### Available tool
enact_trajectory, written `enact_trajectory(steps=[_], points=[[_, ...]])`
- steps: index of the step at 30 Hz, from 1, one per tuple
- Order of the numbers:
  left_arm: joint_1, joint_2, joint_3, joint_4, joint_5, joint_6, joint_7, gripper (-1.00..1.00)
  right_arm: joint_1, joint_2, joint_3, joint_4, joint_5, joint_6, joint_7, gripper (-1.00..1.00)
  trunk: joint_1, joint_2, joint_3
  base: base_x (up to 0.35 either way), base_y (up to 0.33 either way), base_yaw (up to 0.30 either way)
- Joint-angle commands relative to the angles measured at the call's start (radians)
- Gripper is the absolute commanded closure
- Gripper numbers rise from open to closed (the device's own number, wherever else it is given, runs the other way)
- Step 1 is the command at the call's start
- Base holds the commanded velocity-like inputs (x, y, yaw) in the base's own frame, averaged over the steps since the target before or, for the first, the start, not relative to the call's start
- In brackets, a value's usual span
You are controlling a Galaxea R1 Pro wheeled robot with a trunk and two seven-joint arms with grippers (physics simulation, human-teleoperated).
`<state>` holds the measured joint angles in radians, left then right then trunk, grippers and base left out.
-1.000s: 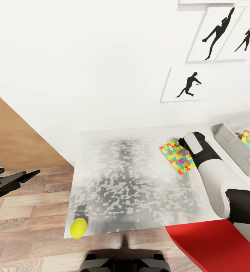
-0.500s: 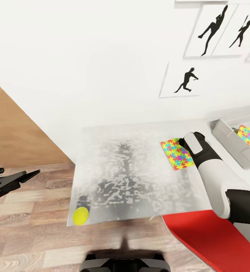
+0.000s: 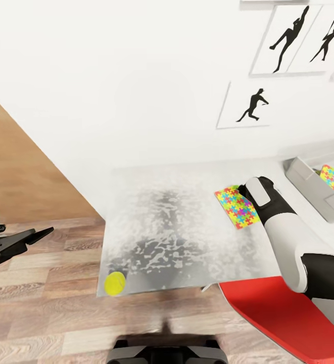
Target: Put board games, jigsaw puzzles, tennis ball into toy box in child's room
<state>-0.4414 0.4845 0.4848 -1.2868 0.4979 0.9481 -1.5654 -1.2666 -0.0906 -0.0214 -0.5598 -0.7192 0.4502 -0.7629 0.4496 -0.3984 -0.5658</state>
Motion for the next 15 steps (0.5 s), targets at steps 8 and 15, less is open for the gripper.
enact_trajectory(steps=[8,15], points=[[0.0,0.0,0.0,0.0,-0.001,0.011,-0.005,-1.0,-0.001,0.0,0.0,-0.002,-0.005,0.006,-0.005,-1.0,0.0,-0.002,-0.001,-0.116,0.003,0.0],[0.0,0.0,0.0,0.0,-0.001,0.011,-0.005,-1.0,-0.001,0.001,0.003,-0.003,-0.005,0.005,-0.005,-1.0,0.0,-0.002,-0.001,-0.15,0.001,0.0]])
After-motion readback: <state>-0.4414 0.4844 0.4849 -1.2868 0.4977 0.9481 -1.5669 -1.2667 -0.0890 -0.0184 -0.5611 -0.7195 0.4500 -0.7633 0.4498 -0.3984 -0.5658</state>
